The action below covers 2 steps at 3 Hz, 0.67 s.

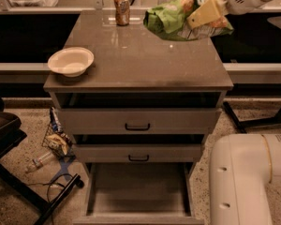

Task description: Place green rice chip bag into bottom drawer

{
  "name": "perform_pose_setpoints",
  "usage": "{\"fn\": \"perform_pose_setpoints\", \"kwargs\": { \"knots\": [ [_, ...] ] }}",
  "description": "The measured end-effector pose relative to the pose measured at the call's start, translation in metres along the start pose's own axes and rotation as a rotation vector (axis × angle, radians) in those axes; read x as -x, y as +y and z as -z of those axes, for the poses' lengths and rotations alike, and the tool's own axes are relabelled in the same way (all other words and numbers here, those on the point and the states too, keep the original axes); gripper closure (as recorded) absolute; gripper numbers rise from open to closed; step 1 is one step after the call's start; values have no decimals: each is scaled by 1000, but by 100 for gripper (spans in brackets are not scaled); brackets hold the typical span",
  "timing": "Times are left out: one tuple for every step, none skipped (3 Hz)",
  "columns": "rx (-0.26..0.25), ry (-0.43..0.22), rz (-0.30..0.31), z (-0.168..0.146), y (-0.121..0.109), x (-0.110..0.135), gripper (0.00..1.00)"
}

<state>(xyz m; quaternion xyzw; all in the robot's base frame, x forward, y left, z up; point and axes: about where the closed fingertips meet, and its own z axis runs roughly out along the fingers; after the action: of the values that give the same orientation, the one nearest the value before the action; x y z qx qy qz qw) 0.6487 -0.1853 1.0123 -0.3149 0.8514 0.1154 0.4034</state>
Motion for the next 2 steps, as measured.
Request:
{"fn": "perform_pose_setpoints", "kwargs": {
  "knots": [
    [-29, 7, -21, 63, 42, -5, 100],
    [-70, 94, -53, 80, 48, -26, 100]
  ]
}}
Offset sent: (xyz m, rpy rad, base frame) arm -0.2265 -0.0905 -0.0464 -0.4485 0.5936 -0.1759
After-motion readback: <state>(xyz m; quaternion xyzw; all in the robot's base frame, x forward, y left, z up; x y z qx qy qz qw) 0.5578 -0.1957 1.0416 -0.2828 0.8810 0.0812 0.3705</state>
